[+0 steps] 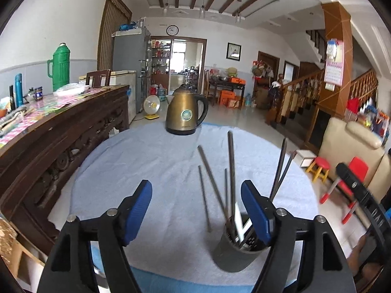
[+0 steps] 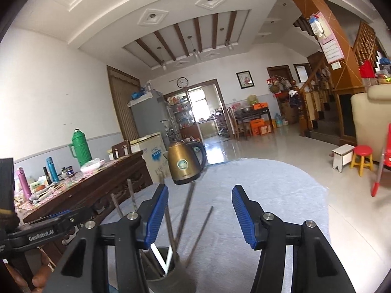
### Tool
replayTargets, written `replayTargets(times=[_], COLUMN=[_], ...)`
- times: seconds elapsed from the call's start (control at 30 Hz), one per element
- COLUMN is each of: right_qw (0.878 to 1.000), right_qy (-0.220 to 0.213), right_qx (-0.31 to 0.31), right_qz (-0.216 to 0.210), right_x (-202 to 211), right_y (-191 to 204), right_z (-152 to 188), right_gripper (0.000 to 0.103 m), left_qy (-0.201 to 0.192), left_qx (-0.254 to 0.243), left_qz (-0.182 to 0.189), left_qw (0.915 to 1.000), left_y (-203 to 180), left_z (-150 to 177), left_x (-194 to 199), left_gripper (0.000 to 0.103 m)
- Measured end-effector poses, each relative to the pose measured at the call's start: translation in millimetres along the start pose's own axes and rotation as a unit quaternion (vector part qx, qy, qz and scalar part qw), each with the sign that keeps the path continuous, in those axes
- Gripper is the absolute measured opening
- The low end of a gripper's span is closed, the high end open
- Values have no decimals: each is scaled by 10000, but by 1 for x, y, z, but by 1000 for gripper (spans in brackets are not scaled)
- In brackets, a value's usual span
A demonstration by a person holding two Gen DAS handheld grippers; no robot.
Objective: Organize utensils
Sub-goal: 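Lower the chopsticks into the green cup and open both tools, then withdraw both tools up and away from the green cup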
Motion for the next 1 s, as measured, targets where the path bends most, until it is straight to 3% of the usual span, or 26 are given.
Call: replayTargets(times=[0.47, 1.0], right_qw=[9984, 9949], right_qy=[502, 885], right_qx=[-191, -401], right_qz=[176, 282], right_x=[3, -13], right_y=[-10, -15], right_z=[8, 21], right_gripper=[57, 57], left_qy=[389, 612], left_qx=[-442, -430], left_qz=[-1077, -1372], left_qw=[9924, 9877], left_y=[8, 23], left_z=[17, 28], left_x=[1, -10], left_gripper=[80, 80])
Point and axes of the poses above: each gripper's, at about its wrist camera, not at the fingertips, and x roughly against the way its jaws point, y to its left, z to its underside, the point moved 1 cm from there along -x, roughly the way its jaws point, and after that the axes turned 8 degrees about -z, right-handed, at the moved point
